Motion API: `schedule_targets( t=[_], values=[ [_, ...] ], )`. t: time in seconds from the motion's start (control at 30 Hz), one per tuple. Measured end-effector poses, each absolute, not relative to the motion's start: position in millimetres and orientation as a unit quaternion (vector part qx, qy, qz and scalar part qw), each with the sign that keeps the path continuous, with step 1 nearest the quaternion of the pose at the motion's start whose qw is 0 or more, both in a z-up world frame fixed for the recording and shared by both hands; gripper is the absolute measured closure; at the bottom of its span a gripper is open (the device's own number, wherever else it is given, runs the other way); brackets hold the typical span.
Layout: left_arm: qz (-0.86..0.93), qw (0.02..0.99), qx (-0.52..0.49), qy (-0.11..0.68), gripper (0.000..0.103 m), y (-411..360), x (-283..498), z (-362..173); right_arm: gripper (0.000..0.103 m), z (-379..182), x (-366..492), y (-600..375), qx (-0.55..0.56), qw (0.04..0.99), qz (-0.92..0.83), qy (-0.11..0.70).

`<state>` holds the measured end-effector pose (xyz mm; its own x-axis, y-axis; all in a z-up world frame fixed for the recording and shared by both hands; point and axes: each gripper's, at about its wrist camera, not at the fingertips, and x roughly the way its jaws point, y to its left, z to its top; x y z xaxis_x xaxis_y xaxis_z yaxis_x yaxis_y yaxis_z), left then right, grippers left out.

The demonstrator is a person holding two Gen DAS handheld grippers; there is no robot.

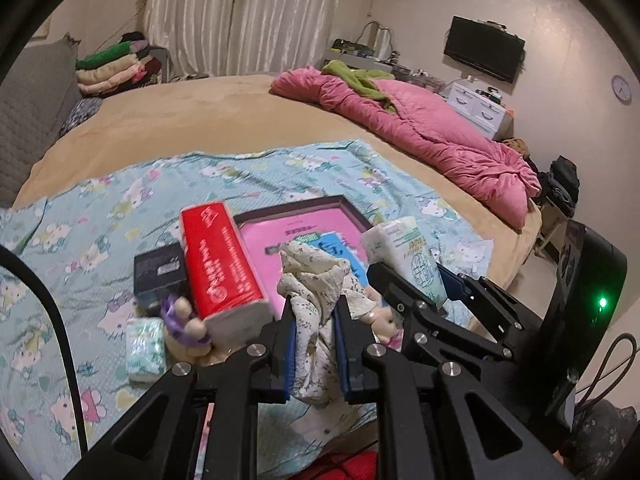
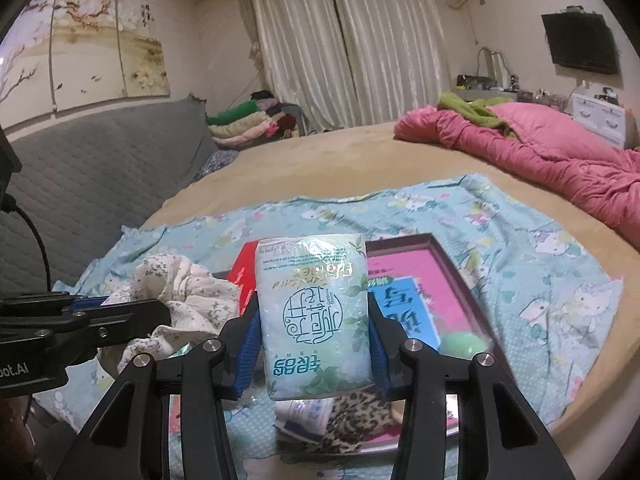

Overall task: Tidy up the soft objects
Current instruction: 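Lift and carry the scrunchie and tissue pack over the pink book tray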

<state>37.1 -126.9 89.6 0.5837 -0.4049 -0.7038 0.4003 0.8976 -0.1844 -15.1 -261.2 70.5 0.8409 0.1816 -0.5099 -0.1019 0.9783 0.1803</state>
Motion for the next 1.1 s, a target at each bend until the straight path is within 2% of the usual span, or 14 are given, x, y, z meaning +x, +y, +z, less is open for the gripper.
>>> schedule_targets(
  t=[0.5,0.8,1.1],
  values=[
    [-0.242,0.881,0.025,0.405,0.087,-172.8,68.5,79.6,0.055,66.7,-6.6,-331.7,0.124,0.958,-0.005,0.259],
    [-0.239,0.867,0.034,0.436,0.087,-189.4,92.6,44.7,0.055,39.0,0.9,-375.0,0.166,0.943,-0.041,0.286],
    [-0.254,0.842,0.039,0.473,0.086,-216.9,105.9,0.0,0.055,16.0,12.7,-372.4,0.163,0.929,-0.027,0.331]
  ],
)
